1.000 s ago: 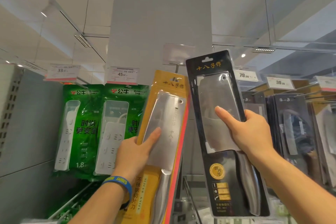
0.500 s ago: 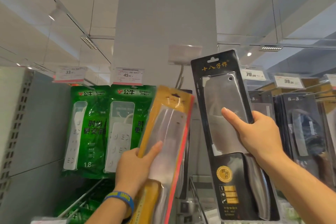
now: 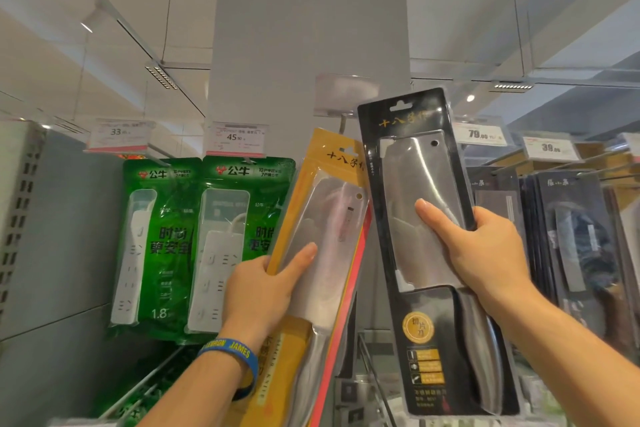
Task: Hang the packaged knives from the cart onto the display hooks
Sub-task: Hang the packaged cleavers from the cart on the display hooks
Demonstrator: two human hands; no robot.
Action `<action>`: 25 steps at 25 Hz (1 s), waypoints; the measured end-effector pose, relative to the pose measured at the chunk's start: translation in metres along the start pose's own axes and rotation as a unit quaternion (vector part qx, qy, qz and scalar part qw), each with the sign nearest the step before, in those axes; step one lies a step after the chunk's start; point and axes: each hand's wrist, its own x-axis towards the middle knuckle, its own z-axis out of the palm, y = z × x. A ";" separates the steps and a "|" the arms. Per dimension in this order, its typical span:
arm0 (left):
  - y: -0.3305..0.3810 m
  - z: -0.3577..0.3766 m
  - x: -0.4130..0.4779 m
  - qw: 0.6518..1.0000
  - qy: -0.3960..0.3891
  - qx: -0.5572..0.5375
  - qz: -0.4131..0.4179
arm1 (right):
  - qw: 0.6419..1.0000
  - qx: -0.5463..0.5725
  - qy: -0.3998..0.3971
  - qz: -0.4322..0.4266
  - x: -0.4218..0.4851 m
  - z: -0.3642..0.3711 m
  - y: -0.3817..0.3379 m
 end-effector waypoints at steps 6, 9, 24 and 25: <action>-0.004 0.000 0.006 1.000 -0.021 0.001 -0.021 | 1.000 -0.002 -0.015 0.004 0.000 0.005 0.004; -0.001 -0.001 0.003 0.999 -0.030 0.007 -0.023 | 1.000 -0.004 -0.011 0.005 -0.004 0.004 -0.001; 0.012 -0.014 0.002 0.995 -0.083 0.031 -0.037 | 0.999 -0.027 -0.029 0.023 -0.008 -0.009 0.001; 0.012 -0.017 0.003 0.995 -0.084 0.024 -0.040 | 0.999 -0.026 -0.028 0.023 -0.008 -0.008 0.000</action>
